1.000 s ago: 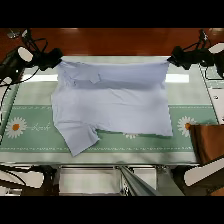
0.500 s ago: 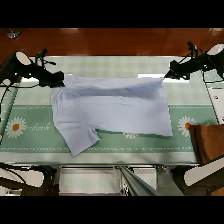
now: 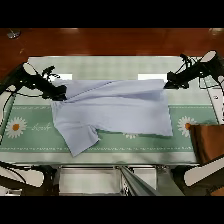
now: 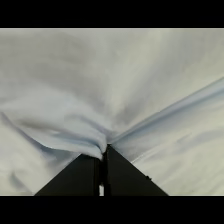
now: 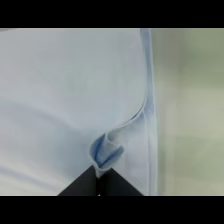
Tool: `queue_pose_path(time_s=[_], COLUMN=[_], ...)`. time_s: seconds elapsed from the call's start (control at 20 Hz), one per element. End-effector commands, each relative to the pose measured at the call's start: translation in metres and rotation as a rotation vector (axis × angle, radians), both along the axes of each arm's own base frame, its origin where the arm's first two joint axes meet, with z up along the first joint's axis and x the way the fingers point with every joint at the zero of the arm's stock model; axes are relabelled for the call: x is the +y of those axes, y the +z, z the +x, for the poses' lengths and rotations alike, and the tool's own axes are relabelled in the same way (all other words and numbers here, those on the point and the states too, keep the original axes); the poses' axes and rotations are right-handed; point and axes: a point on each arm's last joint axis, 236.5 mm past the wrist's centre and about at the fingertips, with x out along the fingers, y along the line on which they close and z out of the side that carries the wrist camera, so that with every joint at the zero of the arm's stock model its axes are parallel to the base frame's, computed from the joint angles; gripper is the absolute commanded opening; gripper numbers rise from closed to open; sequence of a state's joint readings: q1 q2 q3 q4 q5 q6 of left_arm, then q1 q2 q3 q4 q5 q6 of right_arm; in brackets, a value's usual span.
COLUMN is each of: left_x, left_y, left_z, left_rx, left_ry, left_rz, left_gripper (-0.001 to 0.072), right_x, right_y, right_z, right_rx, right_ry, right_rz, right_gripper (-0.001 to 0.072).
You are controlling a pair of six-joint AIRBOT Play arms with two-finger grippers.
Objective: Fold the shirts.
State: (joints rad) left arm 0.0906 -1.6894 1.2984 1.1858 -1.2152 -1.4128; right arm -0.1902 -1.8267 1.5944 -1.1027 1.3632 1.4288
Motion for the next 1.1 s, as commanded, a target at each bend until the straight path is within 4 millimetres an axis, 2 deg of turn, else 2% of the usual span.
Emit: queue_pose_path(time_s=[0.0,0.1,0.25,0.45,0.75,0.8,0.85,0.9,0.95,1.0,1.05], left_x=[0.006,0.012,0.012,0.011,0.009,0.009,0.008,0.008,0.007,0.006,0.012], left_y=[0.002,0.005,0.008,0.008,0.009,0.009,0.010,0.010,0.010,0.011,0.011], left_z=[-0.003,-0.003,-0.003,-0.002,-0.008,-0.011,-0.014,-0.016,-0.020,-0.027,-0.035], left_rx=[0.017,0.019,0.023,0.021,0.044,0.054,0.067,0.076,0.092,0.119,0.154], left_ry=[0.005,0.017,0.018,0.018,0.009,0.004,-0.001,-0.004,-0.010,-0.022,-0.028], left_rz=[-0.003,-0.009,-0.016,-0.018,-0.024,-0.026,-0.030,-0.032,-0.035,-0.038,-0.014], left_gripper=[0.0037,0.0037,0.0037,0.0037,0.0037,0.0037,0.0037,0.0058,0.0243,0.0644,0.0701], right_x=[-0.013,-0.024,-0.025,-0.020,0.000,-0.001,-0.002,-0.004,-0.007,-0.010,-0.016], right_y=[-0.009,-0.013,-0.014,-0.013,-0.028,-0.029,-0.028,-0.026,-0.023,-0.019,-0.012], right_z=[-0.022,-0.025,-0.022,-0.024,-0.044,-0.045,-0.047,-0.049,-0.054,-0.059,-0.063], right_rx=[0.091,0.107,0.102,0.109,0.234,0.239,0.243,0.250,0.265,0.281,0.282], right_ry=[0.032,0.021,0.006,0.007,0.031,0.031,0.032,0.034,0.039,0.048,0.054], right_rz=[-0.062,-0.109,-0.117,-0.096,0.007,0.002,-0.002,-0.010,-0.021,-0.028,-0.047], right_gripper=[0.0019,0.0019,0.0019,0.0019,0.0026,0.0114,0.0145,0.0225,0.0464,0.0583,0.0583])
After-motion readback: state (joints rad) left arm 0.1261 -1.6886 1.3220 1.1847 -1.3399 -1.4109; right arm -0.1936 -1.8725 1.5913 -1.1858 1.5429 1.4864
